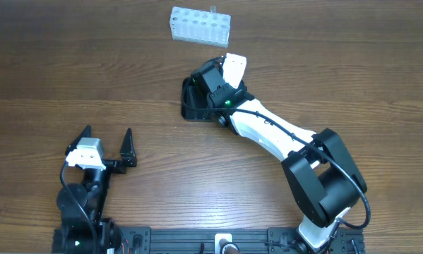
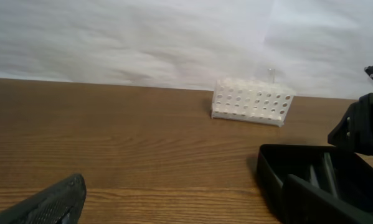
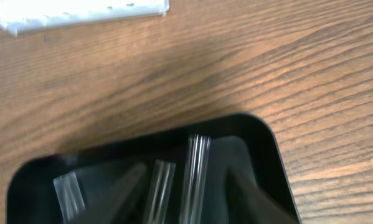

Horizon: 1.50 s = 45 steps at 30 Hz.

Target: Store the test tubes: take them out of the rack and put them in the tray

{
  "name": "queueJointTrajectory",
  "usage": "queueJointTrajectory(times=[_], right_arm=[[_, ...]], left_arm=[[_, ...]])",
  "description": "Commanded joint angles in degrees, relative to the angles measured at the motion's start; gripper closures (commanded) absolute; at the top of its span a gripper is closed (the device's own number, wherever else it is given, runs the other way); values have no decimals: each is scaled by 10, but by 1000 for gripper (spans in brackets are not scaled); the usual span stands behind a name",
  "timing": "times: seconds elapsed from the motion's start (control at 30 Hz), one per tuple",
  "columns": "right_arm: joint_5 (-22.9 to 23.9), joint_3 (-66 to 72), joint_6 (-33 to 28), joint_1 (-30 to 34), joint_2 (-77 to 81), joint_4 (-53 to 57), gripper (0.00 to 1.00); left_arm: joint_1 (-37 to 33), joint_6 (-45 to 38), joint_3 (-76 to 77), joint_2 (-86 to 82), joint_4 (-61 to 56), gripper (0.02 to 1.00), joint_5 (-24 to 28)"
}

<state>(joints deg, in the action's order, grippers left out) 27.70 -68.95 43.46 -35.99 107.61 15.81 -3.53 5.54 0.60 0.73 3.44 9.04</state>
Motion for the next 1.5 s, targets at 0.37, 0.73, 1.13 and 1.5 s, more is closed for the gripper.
queueJointTrajectory(times=[0.37, 0.73, 1.13, 1.5], right_arm=[[37, 4, -170, 10, -8, -245, 380], [14, 4, -291, 50, 25, -530, 327], [-39, 2, -426, 62, 141, -688, 325], [9, -115, -434, 70, 252, -679, 345]], left_arm=[[-3, -6, -3, -3, 1, 18, 3], [-3, -6, -3, -3, 1, 18, 3], [-3, -6, -3, -3, 1, 20, 3], [-3, -6, -3, -3, 1, 18, 3]])
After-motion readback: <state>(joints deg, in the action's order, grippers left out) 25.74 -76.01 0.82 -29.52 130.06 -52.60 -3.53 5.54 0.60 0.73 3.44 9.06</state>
